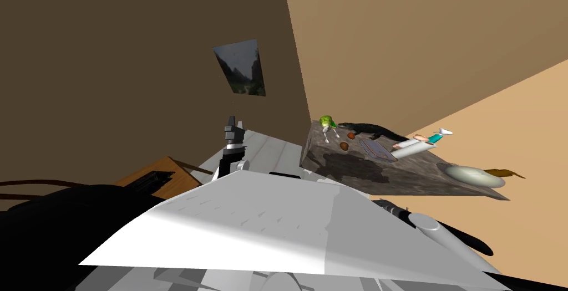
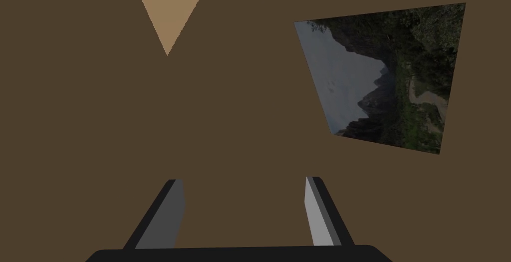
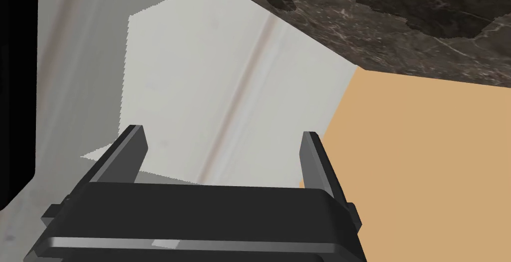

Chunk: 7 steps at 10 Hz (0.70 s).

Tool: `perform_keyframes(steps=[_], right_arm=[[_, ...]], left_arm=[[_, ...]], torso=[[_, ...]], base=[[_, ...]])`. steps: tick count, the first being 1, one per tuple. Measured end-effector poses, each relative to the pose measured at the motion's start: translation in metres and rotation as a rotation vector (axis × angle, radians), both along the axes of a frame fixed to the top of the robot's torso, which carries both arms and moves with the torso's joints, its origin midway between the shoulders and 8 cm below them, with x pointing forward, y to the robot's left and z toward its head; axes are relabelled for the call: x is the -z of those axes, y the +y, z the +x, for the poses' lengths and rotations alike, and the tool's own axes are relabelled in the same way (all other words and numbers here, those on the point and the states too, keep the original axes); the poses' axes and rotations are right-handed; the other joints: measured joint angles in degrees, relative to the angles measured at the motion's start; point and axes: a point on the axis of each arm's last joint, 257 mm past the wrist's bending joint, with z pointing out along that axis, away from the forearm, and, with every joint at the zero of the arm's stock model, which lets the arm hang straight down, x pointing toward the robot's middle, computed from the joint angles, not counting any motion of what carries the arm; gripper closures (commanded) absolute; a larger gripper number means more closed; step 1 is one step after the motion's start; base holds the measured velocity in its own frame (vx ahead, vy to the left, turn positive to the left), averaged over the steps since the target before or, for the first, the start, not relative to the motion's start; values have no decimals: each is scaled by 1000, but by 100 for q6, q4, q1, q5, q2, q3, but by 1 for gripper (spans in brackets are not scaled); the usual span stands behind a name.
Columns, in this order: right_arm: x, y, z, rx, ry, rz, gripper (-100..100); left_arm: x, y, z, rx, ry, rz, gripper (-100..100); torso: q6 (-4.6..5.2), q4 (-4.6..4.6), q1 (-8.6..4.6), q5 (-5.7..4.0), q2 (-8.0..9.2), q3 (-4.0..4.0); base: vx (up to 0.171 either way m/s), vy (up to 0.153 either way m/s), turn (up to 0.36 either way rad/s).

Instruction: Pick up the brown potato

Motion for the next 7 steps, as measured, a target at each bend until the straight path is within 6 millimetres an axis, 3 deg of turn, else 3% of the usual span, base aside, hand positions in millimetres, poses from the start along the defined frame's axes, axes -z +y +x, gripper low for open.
perform_keyframes(steps=[7], right_arm=[[-26,-35,-44,177,98,119,-100]], left_arm=[[0,0,0,0,0,0,0]], torso=[[-1,-2,2,0,-11,-6]], base=[[92,104,4]])
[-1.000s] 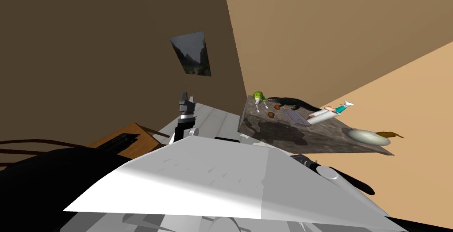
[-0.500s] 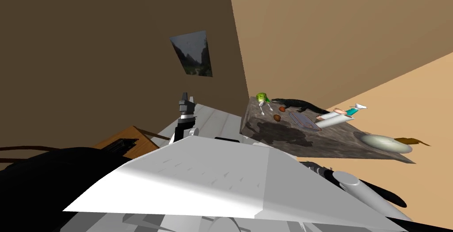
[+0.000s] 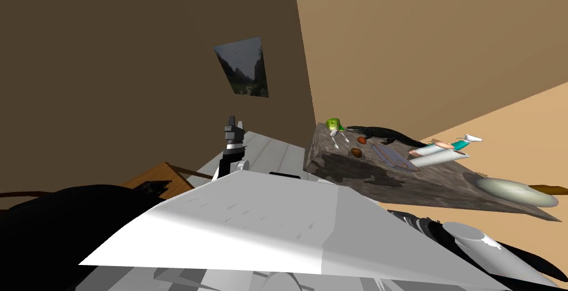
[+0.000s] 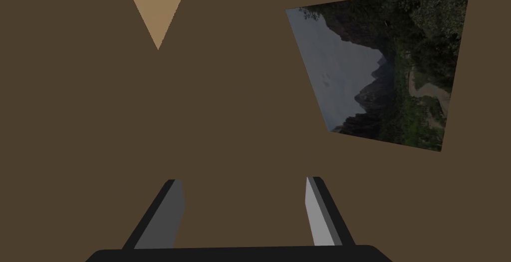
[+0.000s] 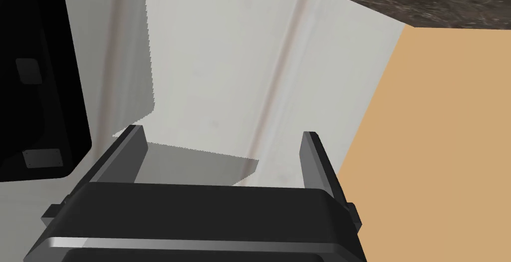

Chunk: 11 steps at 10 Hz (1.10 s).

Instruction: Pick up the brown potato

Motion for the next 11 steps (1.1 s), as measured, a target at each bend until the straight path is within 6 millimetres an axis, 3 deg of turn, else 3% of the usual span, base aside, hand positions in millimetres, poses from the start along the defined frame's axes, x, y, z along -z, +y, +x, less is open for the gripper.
perform_keyframes(steps=[6,11], right_arm=[[-31,-22,-19,133,34,76,-100],[-67,-37,-18,231,21,122,-100]], left_arm=[[0,0,0,0,0,0,0],[0,0,0,0,0,0,0]], torso=[[-1,-1,-22,-5,-3,-2],[-1,0,-34,-8,2,0]], base=[[118,69,28],[125,38,46]])
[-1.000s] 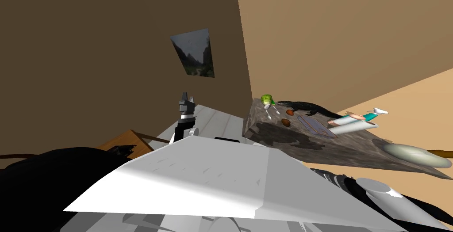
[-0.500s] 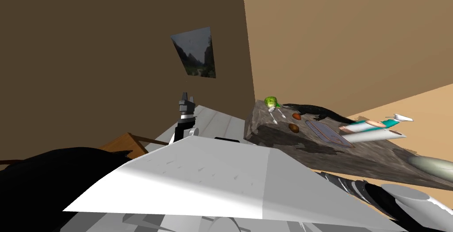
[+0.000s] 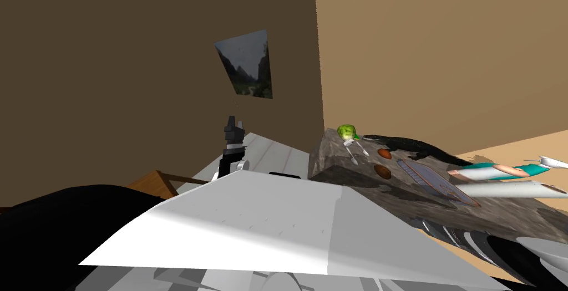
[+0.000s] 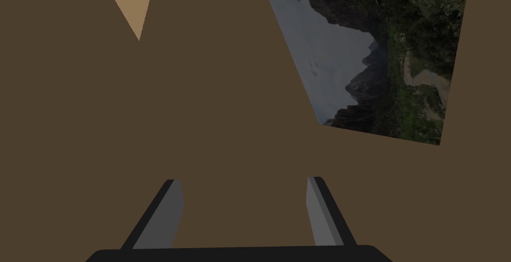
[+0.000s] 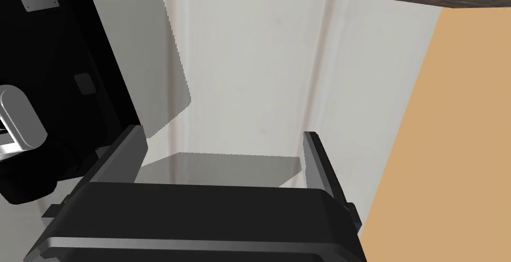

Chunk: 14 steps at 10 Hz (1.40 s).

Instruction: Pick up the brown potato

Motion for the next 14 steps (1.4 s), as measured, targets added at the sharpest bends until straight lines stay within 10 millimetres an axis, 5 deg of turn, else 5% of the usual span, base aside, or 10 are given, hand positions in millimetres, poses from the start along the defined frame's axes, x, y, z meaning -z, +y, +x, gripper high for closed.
perform_keyframes(steps=[5,6,7,14], right_arm=[[-45,-18,34,67,-87,12,-100],[-46,-19,36,65,-89,12,0],[-46,-19,36,65,-89,12,-100],[-30,2,76,90,-70,28,-100]], left_arm=[[0,0,0,0,0,0,0],[0,0,0,0,0,0,0],[0,0,0,0,0,0,0],[0,0,0,0,0,0,0]], torso=[[-4,-12,-42,-9,-48,-29],[3,-4,-29,-10,-7,-7],[5,4,-15,-6,22,12],[5,21,-28,-8,93,53]], base=[[212,-54,106],[18,-9,2],[-80,-33,105],[-120,-50,80]])
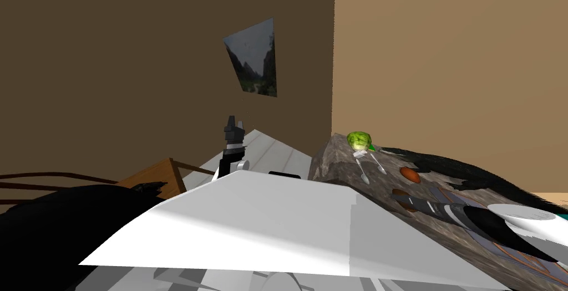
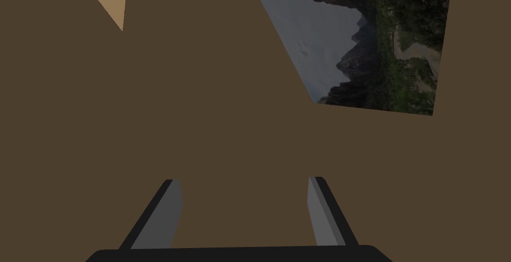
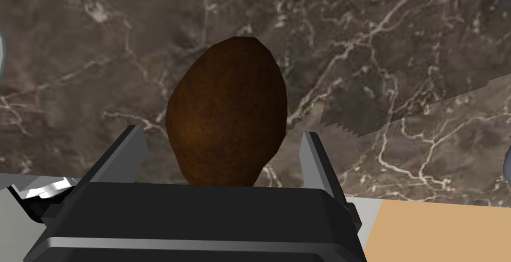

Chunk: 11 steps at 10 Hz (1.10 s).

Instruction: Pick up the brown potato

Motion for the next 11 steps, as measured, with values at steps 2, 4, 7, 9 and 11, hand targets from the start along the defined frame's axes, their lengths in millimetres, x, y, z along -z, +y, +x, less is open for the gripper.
perform_keyframes(steps=[2,4,7,9,11], right_arm=[[0,2,5,26,-1,5,-100],[1,7,17,35,1,4,-100],[6,17,37,52,1,-2,-100],[7,22,49,69,-3,-7,-100],[8,26,62,85,-9,-15,-100]], left_arm=[[0,0,0,0,0,0,0],[0,0,0,0,0,0,0],[0,0,0,0,0,0,0],[0,0,0,0,0,0,0],[0,0,0,0,0,0,0]], torso=[[5,-5,11,2,-26,-14],[3,-3,13,2,-17,-9],[2,0,0,0,1,1],[1,-2,6,1,-9,-5],[2,0,-1,0,-3,-1]], base=[[-58,-21,42],[-113,-31,82],[-121,-46,77],[-109,-31,87],[-123,-45,80]])
